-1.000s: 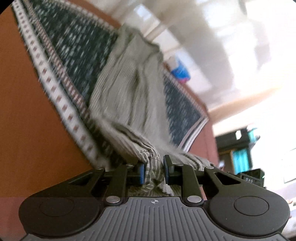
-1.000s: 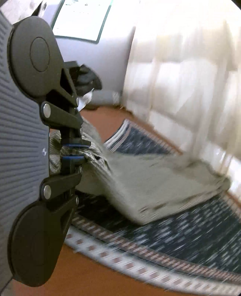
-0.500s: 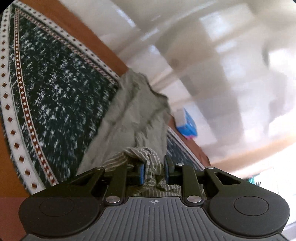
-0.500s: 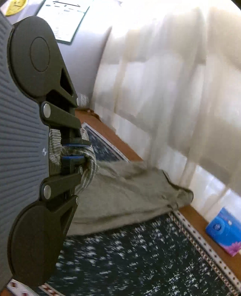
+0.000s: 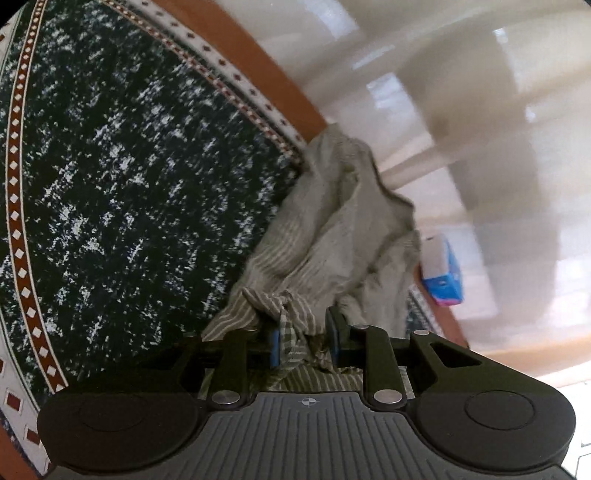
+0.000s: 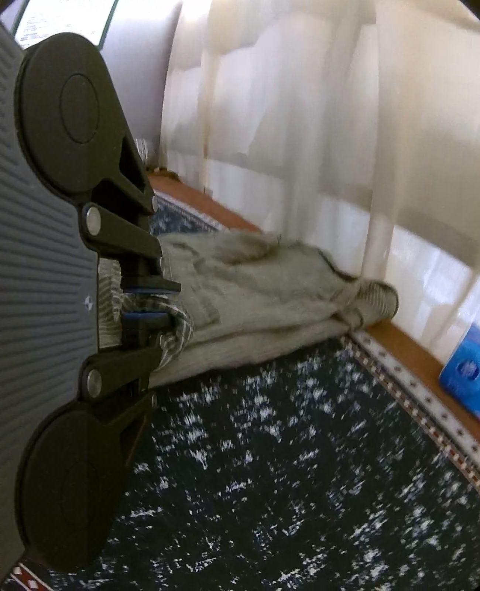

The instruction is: Fold clothes

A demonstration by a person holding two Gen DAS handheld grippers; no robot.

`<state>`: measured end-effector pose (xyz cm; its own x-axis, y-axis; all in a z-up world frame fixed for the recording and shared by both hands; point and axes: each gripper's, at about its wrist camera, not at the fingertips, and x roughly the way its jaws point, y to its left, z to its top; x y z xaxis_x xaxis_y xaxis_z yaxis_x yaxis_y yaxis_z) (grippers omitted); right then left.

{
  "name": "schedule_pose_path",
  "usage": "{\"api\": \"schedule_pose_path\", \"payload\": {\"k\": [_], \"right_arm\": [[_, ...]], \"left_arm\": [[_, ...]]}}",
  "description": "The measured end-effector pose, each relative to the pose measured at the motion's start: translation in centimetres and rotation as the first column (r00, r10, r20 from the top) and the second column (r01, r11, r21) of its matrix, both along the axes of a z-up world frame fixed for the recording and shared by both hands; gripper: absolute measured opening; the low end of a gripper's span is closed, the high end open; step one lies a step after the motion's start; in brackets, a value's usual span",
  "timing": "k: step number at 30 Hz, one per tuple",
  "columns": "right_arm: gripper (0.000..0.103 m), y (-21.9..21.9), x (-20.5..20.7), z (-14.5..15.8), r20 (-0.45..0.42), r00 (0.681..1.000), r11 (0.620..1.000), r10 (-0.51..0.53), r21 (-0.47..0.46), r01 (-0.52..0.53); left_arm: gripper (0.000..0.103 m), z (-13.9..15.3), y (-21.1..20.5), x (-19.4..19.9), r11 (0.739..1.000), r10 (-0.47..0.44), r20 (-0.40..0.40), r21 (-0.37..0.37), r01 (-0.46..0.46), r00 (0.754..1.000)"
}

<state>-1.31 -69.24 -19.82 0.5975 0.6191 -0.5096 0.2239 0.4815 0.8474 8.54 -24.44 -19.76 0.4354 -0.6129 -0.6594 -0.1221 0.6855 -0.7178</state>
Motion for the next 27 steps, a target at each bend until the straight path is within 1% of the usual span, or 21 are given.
{"api": "schedule_pose_path", "payload": {"k": [3,5,7,8,9,10,13,15,17,19,20,23,25,27], "right_arm": [[0.012,0.3,0.4,-0.7,-0.028,1.0,1.0,-0.004,-0.01,0.004],[0.013,0.4,0.5,-0.8,-0.039,0.999,1.0,-0.015,-0.004,0.015],[0.024,0.3,0.6,-0.6,-0.05,0.998,0.999,-0.029,0.017,0.03],[0.042,0.2,0.5,-0.2,-0.041,0.998,0.999,-0.045,0.028,0.046],[0.055,-0.1,0.4,0.4,-0.02,0.998,0.997,-0.062,0.033,0.063],[0.058,-0.3,0.2,1.0,0.001,0.997,0.996,-0.079,0.038,0.079],[0.058,-1.0,-0.1,3.2,0.06,0.993,0.994,-0.105,0.038,0.103],[0.058,-0.9,-0.5,4.9,0.11,0.99,0.996,-0.089,0.003,0.089],[0.058,-0.6,-1.1,6.8,0.163,0.985,0.997,-0.053,-0.05,0.062],[0.058,0.2,-1.9,8.3,0.205,0.979,0.991,0.012,-0.136,0.017],[0.058,0.9,-2.5,8.9,0.218,0.974,0.982,0.054,-0.186,-0.013],[0.057,3.2,-4.1,9.8,0.23,0.956,0.941,0.181,-0.324,-0.1],[0.056,4.4,-5.0,9.7,0.216,0.946,0.918,0.244,-0.367,-0.153],[0.056,5.5,-5.8,9.7,0.205,0.935,0.9,0.288,-0.391,-0.191]], "left_arm": [[0.042,-0.3,0.1,0.1,1.0,0.005,-0.01,-0.008,-0.005,1.0],[0.057,0.0,0.3,0.2,1.0,0.005,-0.011,-0.015,-0.006,1.0],[0.064,0.9,0.6,0.2,1.0,0.012,0.014,-0.006,-0.011,1.0],[0.069,1.6,0.9,0.1,1.0,0.014,0.032,-0.007,-0.014,0.999],[0.07,2.3,1.2,0.1,1.0,0.016,0.051,-0.012,-0.015,0.999],[0.07,3.0,1.5,0.0,1.0,0.018,0.07,-0.017,-0.017,0.997],[0.07,5.3,2.1,-0.5,1.0,0.006,0.14,-0.017,-0.004,0.99],[0.07,6.9,2.1,-1.3,0.999,-0.042,0.192,0.006,0.042,0.98],[0.07,8.0,1.8,-2.5,0.993,-0.119,0.229,0.055,0.109,0.966],[0.07,8.7,1.6,-4.3,0.976,-0.21,0.249,0.116,0.186,0.946],[0.069,8.7,1.4,-5.2,0.965,-0.252,0.248,0.134,0.224,0.936],[0.066,8.2,0.6,-8.1,0.927,-0.369,0.231,0.168,0.336,0.9],[0.066,8.0,-0.3,-10.2,0.892,-0.444,0.228,0.204,0.403,0.867],[0.065,8.0,-1.6,-12.0,0.854,-0.512,0.242,0.25,0.457,0.824]]}}
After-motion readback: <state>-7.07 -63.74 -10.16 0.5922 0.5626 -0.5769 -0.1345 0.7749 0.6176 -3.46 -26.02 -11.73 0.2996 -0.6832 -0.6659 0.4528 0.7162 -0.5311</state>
